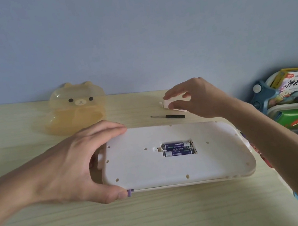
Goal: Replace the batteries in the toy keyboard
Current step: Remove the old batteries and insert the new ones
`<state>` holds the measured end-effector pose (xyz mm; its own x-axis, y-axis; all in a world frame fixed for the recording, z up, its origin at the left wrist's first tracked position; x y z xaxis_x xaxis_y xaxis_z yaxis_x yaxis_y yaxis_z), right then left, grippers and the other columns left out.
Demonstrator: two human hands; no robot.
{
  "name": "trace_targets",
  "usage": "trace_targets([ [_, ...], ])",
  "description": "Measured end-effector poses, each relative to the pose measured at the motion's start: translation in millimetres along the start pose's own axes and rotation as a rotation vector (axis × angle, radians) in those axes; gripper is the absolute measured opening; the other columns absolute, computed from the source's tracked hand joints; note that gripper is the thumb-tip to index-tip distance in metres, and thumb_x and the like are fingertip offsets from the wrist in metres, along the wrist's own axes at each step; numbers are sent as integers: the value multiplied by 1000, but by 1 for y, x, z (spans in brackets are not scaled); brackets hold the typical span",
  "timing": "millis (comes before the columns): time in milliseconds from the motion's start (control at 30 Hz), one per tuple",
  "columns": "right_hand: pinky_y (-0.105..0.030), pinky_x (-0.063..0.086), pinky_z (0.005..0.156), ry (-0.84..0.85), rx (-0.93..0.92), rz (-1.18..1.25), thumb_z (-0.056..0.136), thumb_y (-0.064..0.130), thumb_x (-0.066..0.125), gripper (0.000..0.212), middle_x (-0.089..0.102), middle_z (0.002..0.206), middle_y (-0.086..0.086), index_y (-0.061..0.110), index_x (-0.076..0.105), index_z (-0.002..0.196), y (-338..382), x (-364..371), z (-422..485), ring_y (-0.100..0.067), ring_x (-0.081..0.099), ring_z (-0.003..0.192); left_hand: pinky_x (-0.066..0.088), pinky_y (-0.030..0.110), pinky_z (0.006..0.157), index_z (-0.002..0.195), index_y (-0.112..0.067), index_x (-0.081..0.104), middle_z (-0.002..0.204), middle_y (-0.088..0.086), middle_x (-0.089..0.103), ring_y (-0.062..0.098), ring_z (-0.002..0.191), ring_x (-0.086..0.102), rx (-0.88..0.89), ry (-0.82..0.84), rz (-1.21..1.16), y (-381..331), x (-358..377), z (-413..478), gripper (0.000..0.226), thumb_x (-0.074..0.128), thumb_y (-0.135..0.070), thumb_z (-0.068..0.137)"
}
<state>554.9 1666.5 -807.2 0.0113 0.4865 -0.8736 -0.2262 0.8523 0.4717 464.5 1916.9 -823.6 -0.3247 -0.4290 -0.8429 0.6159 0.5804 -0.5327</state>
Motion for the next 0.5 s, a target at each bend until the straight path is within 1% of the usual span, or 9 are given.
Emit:
trace_targets([
  [33,-8,48,94,-17,-24,-4,94,32,77,18,75,120,18,33,80,111,8,-5,-8,19,62,101,42,13,106,154,-41,39,153,-38,30,-12,142,35,-4,2,-3,1,0,0,121,82,-84,49],
  [67,-4,46,89,-25,-46,5,93,32,77,17,74,121,21,33,80,110,16,-10,-18,19,61,100,45,17,106,153,-42,39,153,-37,31,-11,142,36,-8,4,-8,2,1,0,121,81,-85,48],
  [100,-5,46,88,-21,-70,28,92,32,78,17,74,121,23,33,80,109,24,-14,-29,14,63,101,49,20,105,153,-42,39,153,-36,32,-9,142,38,-10,6,-12,3,1,0,121,81,-86,48],
  [167,-9,49,92,29,-138,80,89,31,81,18,75,120,23,32,81,107,40,-15,-54,6,69,104,51,22,103,152,-43,40,153,-35,33,-6,142,40,-7,4,-2,5,2,1,121,79,-88,46],
  [267,-17,49,105,140,-219,113,86,30,84,19,76,121,18,28,83,105,59,-3,-81,5,68,115,47,21,102,149,-46,42,154,-35,35,-6,142,41,15,-16,11,4,0,2,119,78,-91,44],
  [300,-21,50,106,153,-258,97,87,29,84,18,76,122,16,28,83,105,64,2,-86,4,68,117,46,19,102,146,-49,43,153,-34,36,-6,142,42,20,-20,2,3,0,3,116,78,-91,44],
  [333,-23,50,104,158,-307,70,88,27,83,17,76,122,13,27,83,105,69,5,-89,2,68,116,45,15,102,144,-51,42,153,-34,37,-6,142,42,25,-23,-6,1,-1,3,113,77,-91,44],
  [400,-22,51,99,159,-390,21,91,24,80,15,75,123,8,27,83,105,79,11,-93,0,68,111,42,10,101,142,-55,39,152,-34,39,-7,142,42,30,-26,-17,-1,-2,3,110,77,-91,45],
  [500,-16,46,94,166,-435,-6,92,24,77,15,72,123,7,28,83,106,85,15,-94,2,62,102,43,12,102,146,-49,41,152,-34,38,-6,143,41,23,-31,-7,1,-2,3,115,77,-91,45],
])
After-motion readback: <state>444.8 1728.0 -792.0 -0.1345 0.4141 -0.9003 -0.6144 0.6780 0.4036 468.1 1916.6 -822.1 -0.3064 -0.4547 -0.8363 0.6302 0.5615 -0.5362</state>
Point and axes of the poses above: each hand's wrist, its own z-axis towards the middle knuckle, its own x-axis out of the palm, y = z × x, the point moved 10 cm from there along z, towards the middle knuckle
